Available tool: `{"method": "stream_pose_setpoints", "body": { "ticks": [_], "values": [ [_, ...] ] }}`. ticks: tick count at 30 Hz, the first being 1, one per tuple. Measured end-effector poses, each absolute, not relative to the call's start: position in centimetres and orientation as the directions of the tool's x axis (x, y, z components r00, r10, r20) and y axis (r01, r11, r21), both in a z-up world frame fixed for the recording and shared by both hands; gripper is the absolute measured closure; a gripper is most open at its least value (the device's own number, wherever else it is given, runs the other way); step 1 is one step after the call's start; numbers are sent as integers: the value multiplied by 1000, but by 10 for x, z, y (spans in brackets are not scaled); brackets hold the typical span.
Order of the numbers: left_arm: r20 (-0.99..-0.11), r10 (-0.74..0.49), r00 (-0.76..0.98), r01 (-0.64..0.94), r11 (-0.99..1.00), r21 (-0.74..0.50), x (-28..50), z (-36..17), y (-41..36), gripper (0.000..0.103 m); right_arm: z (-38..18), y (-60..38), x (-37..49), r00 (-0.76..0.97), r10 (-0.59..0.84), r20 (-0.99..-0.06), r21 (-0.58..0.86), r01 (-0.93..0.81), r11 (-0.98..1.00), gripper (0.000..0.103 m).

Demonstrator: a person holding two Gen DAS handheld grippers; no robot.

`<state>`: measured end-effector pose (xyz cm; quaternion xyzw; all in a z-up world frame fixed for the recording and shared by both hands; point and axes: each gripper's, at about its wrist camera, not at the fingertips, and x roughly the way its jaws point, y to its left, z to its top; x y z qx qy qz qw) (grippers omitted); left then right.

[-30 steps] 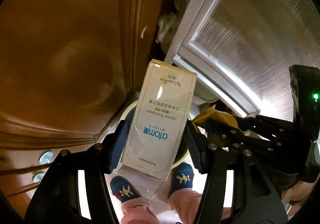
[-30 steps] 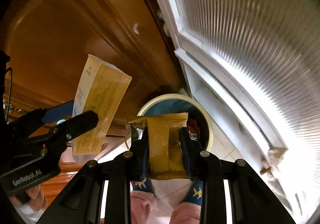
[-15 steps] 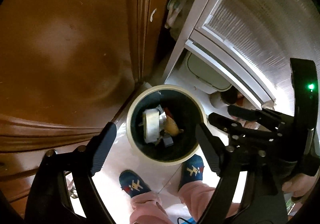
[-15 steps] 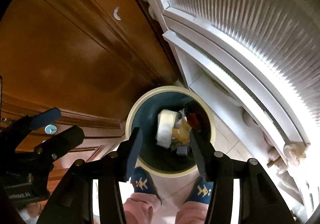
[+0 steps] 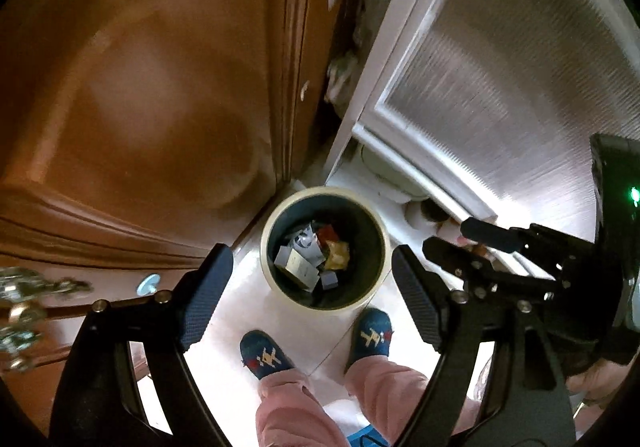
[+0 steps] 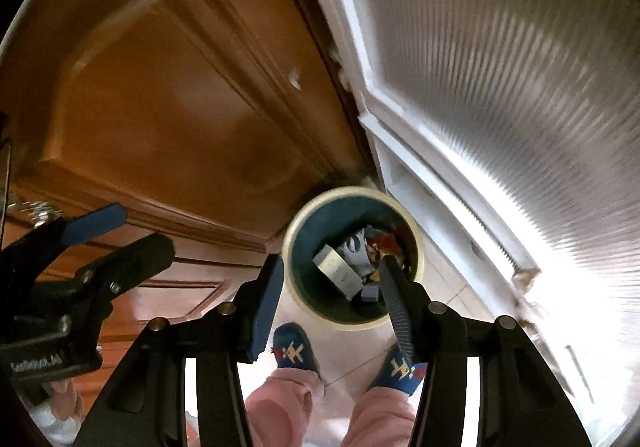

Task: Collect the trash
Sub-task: 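Open both tools over the bin, releasing box and packet, then move both tools back up to the table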

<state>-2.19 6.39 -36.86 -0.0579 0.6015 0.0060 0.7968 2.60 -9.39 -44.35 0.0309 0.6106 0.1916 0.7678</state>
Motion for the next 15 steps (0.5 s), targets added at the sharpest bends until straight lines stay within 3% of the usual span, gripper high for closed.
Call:
{"method": "stream_pose_setpoints", "body": {
  "ticks": [15],
  "values": [
    [-869, 16, 495, -154, 986, -70, -32, -152, 59, 24, -227, -108, 24, 347, 455, -820, 272, -464, 843, 52]
  ]
}}
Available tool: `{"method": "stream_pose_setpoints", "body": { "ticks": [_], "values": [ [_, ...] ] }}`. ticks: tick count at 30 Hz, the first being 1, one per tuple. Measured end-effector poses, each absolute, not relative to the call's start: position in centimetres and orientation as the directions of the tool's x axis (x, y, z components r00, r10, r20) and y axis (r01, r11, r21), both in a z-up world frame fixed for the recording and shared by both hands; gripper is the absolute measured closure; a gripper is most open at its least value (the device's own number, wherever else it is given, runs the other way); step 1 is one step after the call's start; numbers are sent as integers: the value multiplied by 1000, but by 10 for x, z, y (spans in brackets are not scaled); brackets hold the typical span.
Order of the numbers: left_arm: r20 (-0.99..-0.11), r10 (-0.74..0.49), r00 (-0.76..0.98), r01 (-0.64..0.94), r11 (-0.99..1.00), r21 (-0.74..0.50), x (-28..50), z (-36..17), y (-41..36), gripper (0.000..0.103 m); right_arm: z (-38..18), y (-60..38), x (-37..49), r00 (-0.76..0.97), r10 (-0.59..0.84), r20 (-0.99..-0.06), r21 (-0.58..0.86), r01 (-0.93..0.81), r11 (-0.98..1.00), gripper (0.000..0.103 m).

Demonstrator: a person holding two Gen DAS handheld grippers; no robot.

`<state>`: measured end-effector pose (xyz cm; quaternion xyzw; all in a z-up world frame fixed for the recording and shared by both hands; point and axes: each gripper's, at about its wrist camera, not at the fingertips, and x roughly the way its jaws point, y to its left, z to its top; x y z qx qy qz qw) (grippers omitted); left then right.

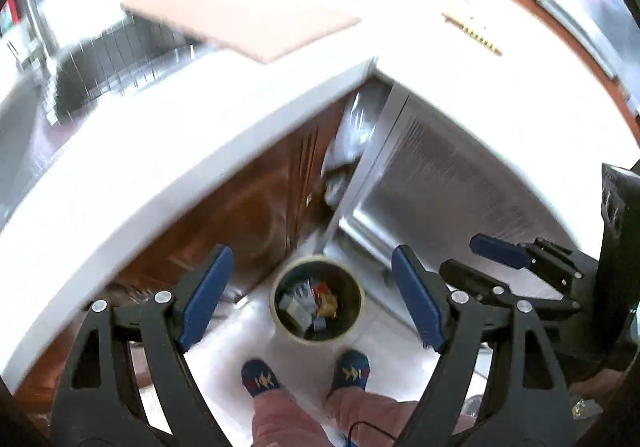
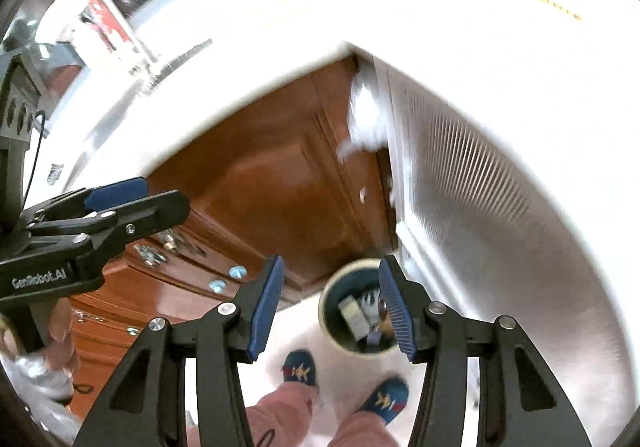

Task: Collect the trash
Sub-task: 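Move both tools back up to the table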

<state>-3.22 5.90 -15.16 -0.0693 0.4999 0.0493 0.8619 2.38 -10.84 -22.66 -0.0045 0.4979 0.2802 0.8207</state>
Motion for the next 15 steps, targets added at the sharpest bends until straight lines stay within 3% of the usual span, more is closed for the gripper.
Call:
{"method": "stream_pose_setpoints", "body": {
  "ticks": [10, 15],
  "values": [
    [-766, 7, 643, -119, 989, -90, 1, -42, 22, 22, -97, -166, 49, 533, 479, -697, 235, -461, 856, 48],
    [-726, -17, 687, -51, 996, -72, 34, -12, -17, 21, -62, -222, 70, 617, 444, -650, 235, -393, 889, 48]
  ]
}}
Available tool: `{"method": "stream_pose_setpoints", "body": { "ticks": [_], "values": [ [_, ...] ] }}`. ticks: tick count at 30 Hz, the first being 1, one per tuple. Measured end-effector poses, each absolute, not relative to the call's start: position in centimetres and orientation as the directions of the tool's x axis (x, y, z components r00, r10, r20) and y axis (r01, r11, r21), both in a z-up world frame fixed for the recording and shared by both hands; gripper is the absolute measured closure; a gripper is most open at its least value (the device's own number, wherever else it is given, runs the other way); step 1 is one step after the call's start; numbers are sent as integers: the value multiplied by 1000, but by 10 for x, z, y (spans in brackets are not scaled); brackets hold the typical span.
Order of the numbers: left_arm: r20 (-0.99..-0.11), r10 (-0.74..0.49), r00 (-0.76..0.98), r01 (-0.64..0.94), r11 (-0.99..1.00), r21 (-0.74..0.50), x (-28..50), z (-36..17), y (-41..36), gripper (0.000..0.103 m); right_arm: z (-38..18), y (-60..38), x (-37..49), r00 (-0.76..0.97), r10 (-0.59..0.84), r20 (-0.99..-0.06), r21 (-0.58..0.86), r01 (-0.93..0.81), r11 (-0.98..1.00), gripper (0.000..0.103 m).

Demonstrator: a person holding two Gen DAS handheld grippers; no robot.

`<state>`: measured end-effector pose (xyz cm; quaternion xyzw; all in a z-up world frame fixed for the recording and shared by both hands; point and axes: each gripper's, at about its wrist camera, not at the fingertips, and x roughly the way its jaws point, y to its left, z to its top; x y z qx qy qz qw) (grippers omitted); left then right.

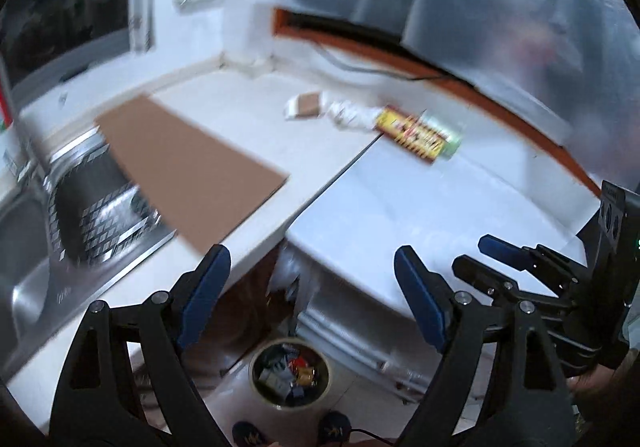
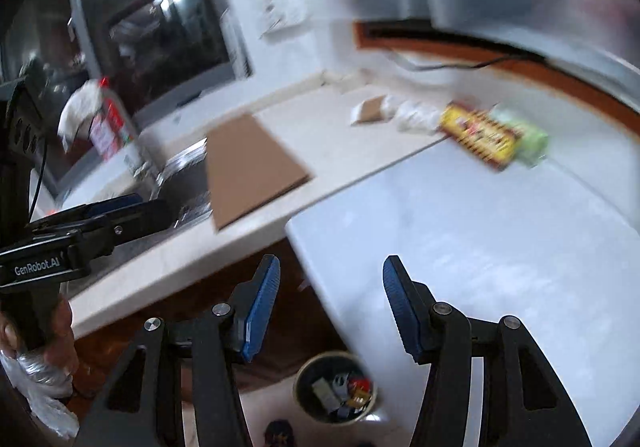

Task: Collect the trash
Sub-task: 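Move both tools back up to the table, then grasp the red-and-yellow spice box with the left tool while the right tool grasps the green drink cup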

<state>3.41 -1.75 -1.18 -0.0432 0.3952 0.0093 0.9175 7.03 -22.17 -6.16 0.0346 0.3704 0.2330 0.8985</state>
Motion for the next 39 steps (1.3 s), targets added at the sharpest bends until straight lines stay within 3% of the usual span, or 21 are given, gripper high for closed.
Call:
{"method": "stream_pose_setpoints", "body": {
  "ticks": [10, 20, 30, 39],
  "values": [
    [-696, -109, 710, 124, 992, -29, 134, 7, -116, 19, -45, -321, 171, 724, 303, -620, 101, -309, 946, 48],
    [-722, -120, 682, 134, 990, -38, 260, -41, -170, 19, -106, -353, 284, 703, 199, -683, -53, -320, 946, 48],
    [-742, -121, 659, 75, 993, -95, 338, -96, -168, 19, -153, -331, 349, 720, 97, -687, -288, -393, 873, 48],
    [-755, -121, 644, 19, 990, -143, 353, -114, -135, 19, -192, -312, 391, 723, 10, -691, -492, -480, 726, 44]
  ]
}}
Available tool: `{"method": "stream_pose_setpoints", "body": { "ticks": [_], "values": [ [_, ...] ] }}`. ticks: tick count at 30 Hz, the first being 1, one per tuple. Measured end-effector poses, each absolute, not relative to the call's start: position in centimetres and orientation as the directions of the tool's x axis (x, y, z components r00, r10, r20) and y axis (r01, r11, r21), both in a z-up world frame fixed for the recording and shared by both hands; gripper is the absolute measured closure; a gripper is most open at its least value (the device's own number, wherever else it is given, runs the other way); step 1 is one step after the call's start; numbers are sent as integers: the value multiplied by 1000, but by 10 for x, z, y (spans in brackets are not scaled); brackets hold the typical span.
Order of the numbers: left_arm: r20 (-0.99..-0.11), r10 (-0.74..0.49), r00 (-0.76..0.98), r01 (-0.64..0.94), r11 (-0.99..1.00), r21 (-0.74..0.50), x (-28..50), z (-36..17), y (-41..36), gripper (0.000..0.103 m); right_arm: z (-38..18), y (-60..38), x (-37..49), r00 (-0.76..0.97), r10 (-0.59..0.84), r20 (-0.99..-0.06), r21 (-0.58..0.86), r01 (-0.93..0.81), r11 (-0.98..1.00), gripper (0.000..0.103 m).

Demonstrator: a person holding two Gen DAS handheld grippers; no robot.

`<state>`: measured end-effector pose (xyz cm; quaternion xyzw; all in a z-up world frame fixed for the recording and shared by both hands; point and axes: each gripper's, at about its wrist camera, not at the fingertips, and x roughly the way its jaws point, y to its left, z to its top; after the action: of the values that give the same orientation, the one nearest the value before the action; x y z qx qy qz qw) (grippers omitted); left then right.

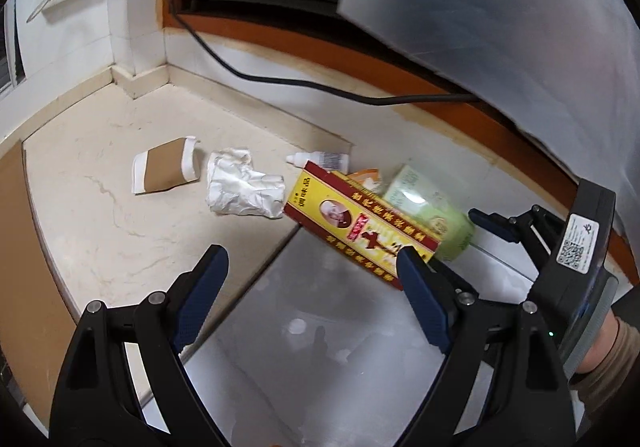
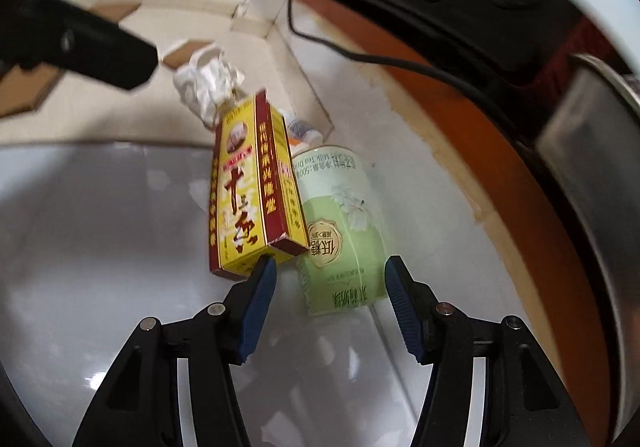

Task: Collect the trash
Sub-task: 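Grasp the red-and-yellow spice box with the left tool while the right tool grasps the green drink cup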

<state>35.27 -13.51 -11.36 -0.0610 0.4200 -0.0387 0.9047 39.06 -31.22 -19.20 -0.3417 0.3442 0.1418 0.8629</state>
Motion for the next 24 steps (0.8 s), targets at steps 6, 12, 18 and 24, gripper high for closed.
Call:
{"method": "stream_pose_setpoints", "body": {
  "ticks": [6, 12, 18, 24],
  "values": [
    [-767, -122, 630, -13, 986, -167, 360, -126, -121, 19, -211, -312, 417, 728, -23, -686, -531, -478, 700, 32],
    [-774, -132, 620, -21, 983, -184, 367, -133, -113, 19, -218, -317, 438, 706, -3, -708, -491, -489, 721, 42],
    [-769, -153, 620, -22, 977, -213, 368, -130, -108, 19, -205, -310, 432, 640, 126, -758, -337, -550, 764, 48],
    [-788, -174, 591, -25, 972, -234, 366, -133, -104, 13, -198, -293, 422, 576, 215, -788, -175, -545, 820, 52]
  ]
}}
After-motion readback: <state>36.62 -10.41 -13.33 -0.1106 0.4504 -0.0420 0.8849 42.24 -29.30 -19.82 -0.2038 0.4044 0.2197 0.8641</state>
